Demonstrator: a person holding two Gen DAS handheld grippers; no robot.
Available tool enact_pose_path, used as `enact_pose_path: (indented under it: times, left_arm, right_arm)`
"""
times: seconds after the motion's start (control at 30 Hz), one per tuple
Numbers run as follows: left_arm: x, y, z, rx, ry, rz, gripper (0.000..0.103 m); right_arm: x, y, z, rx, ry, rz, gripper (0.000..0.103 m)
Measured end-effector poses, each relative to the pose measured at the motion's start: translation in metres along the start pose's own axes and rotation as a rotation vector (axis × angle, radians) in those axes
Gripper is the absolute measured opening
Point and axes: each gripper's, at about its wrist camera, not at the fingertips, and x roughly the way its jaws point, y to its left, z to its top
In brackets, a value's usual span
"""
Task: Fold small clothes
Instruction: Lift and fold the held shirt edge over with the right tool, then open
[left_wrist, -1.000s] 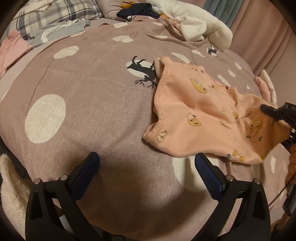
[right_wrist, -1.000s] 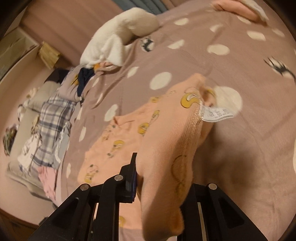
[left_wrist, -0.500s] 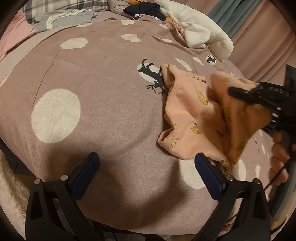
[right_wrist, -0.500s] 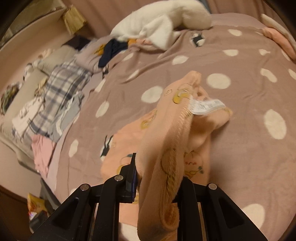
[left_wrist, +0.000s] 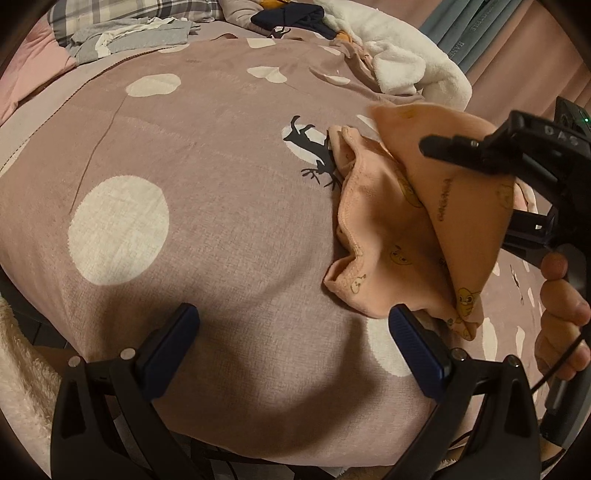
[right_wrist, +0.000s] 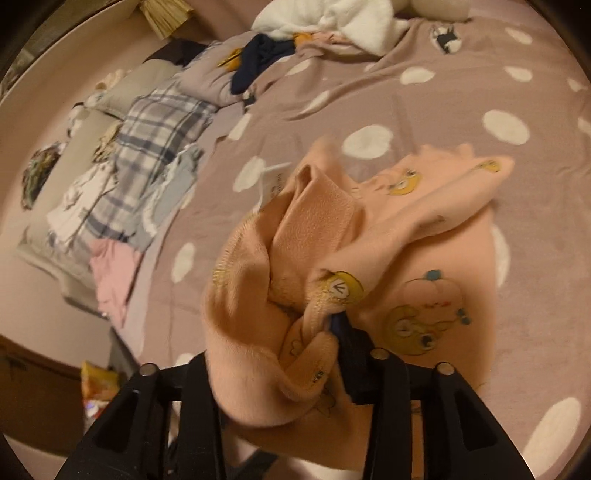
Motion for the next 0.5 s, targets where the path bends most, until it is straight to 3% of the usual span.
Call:
enact_pose_path:
  times: [0.13,0.2,0.23,0.3,0.37,0.4,0.5]
  left_arm:
    - [-0.002,0.008,0.004,-0.033,0.011,-0.033,0.103]
    - [-0.002,0.010,0.005,-0.046,0.015,-0.048,0.103]
    - [-0.002,0.010,0.005,-0.051,0.017,-0.052,0.103]
    - [-0.003,0.010,0.005,-0.050,0.020,-0.054,0.103]
    - [-0.005,0.009,0.004,-0.043,0.024,-0.049,0.103]
    - [-0.007,0.010,0.002,-0.043,0.026,-0.047,0.103]
    - [-0.012,0.016,0.002,-0.064,0.030,-0.051,0.103]
  right_arm:
    - [0.006,-0.001,-0.002,0.043,0.052,0.099,0.047]
    - [0.004,0.002,-0.005,0.067,0.094,0.179,0.055]
    - [0.004,0.002,-0.005,0.067,0.094,0.179,0.057]
    - [0.001,0.016,-0.009,0.043,0.152,0.329,0.060]
    - [-0.001,0.020,-0.011,0.029,0.155,0.338,0.063]
    - [-0.010,0.032,-0.014,-0.030,0.127,0.297,0.064]
    - [-0.017,0.031,-0.014,-0.039,0.093,0.252,0.064]
